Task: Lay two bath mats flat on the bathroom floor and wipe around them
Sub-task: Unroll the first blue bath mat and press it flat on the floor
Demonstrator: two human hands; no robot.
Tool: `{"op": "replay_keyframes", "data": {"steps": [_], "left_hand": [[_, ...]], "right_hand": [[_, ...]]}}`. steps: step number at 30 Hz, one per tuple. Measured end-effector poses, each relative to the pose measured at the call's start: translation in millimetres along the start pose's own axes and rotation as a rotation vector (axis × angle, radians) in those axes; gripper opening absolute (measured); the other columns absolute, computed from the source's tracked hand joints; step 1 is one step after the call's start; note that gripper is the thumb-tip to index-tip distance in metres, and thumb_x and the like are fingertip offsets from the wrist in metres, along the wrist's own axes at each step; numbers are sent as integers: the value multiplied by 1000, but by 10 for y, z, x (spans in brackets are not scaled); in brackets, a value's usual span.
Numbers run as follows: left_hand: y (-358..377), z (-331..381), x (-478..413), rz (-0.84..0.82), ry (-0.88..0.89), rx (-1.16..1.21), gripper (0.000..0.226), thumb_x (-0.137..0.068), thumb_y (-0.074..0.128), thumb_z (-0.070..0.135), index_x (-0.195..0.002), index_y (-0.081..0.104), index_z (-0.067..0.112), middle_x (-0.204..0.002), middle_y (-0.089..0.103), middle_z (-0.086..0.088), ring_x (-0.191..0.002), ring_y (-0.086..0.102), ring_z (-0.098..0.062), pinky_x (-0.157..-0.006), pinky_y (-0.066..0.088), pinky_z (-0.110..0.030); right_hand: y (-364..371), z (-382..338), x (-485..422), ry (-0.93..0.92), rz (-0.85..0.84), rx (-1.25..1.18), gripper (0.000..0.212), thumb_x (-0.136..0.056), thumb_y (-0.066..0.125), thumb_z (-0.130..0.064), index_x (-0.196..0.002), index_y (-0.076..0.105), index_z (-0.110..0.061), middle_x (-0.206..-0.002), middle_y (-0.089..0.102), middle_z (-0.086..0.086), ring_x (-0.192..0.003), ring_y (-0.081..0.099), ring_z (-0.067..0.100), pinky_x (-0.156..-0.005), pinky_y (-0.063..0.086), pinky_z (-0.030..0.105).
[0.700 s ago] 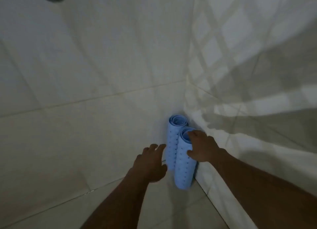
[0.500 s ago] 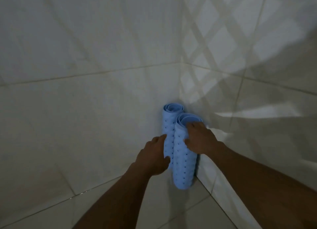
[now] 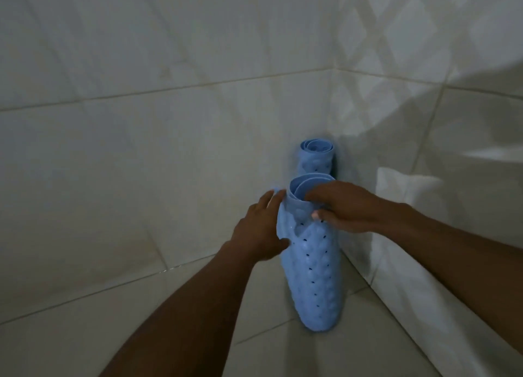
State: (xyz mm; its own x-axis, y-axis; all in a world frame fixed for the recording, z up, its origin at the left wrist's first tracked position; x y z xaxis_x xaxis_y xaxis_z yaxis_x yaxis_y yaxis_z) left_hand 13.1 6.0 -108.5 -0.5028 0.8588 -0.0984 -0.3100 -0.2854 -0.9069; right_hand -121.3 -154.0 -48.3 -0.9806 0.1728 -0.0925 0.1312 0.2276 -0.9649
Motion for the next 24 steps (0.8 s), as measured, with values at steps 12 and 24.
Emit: {"op": "replay_keyframes", "data": {"steps": [12, 24], "left_hand": [[-766, -999, 1623, -48, -373, -44, 67, -74, 83, 56, -121, 63, 13, -120, 66, -7, -109, 60, -27, -91, 50, -39], [-421, -2156, 2711, -225, -617, -82, 48, -65, 88, 52, -97, 65, 25, -101, 67, -4, -97, 64, -27, -79, 51, -36]], "right_hand": [[656, -1818, -248, -217, -28, 256, 27, -101, 47, -39, -108, 60, -16, -103, 65, 2, -97, 64, 28, -74, 37, 32], [1959, -3113, -593, -161, -457, 283, 35, -100, 52, -35, -125, 57, -13, -131, 55, 14, -114, 59, 34, -81, 42, 37]]}}
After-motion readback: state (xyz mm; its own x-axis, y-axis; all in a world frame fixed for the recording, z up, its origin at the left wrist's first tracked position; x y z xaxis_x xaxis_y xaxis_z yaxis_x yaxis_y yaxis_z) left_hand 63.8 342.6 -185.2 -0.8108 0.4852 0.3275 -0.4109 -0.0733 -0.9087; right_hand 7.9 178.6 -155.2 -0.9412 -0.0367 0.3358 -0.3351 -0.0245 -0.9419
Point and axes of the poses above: each hand's wrist, its own x-axis away from the middle knuckle, its own y-axis out of the palm, z = x × y, the point moved 1 cm from there along -x, towards the middle knuckle
